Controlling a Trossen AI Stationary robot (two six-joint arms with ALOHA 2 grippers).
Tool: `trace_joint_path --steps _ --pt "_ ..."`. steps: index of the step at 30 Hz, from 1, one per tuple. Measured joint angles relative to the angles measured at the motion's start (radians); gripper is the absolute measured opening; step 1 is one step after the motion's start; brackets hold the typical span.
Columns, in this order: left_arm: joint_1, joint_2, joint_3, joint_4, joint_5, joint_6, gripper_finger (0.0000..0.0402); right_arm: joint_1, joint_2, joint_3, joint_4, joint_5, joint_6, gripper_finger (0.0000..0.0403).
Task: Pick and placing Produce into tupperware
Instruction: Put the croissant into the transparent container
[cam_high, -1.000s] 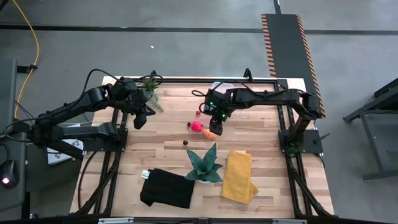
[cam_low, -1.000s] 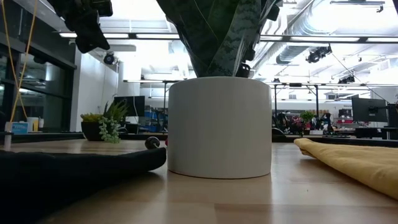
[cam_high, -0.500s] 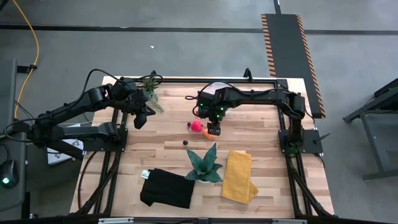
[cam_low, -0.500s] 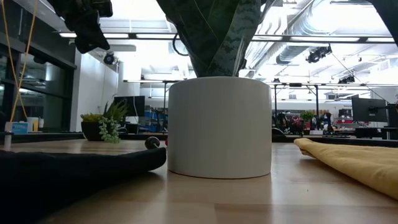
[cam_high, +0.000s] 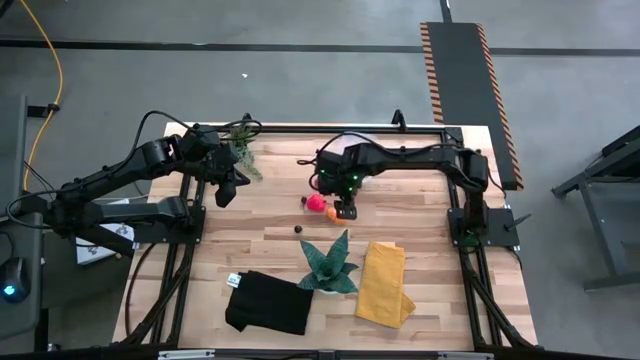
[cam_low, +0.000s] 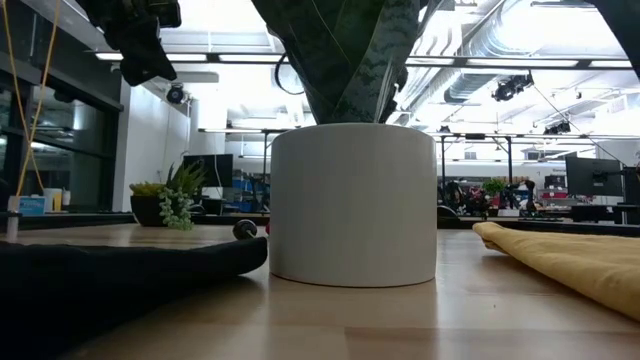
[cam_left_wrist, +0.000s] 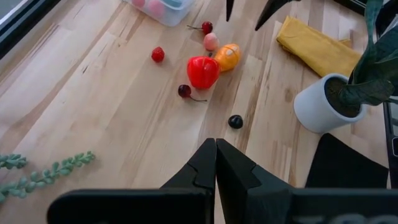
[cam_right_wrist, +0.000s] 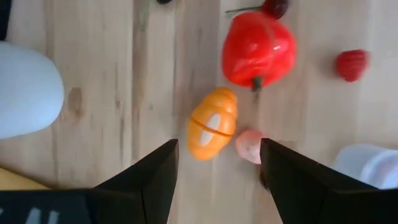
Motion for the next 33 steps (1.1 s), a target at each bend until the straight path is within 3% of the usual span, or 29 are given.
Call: trace_joint_path --steps 3,12,18,22,33 --pt "0.0 0.0 0.0 0.0 0.001 0.0 0.0001 0.001 0.022 0.0 0.003 -0.049 0.0 0.0218" --pt "0.0 0.0 0.0 0.0 0.008 0.002 0.0001 0.01 0.041 -0.001 0.036 -0.067 0.0 0.022" --pt "0.0 0.0 0.0 0.0 0.008 0.003 0.0001 0.01 0.041 -0.001 0.044 -0.102 0.0 0.0258" --pt "0.0 0.0 0.0 0.0 0.008 0.003 0.0001 0.011 0.041 -0.001 0.05 -0.046 -0.003 0.0281" --pt "0.0 0.0 0.0 -0.006 0.008 0.003 0.0001 0.011 0.077 -0.001 0.062 -0.08 -0.015 0.03"
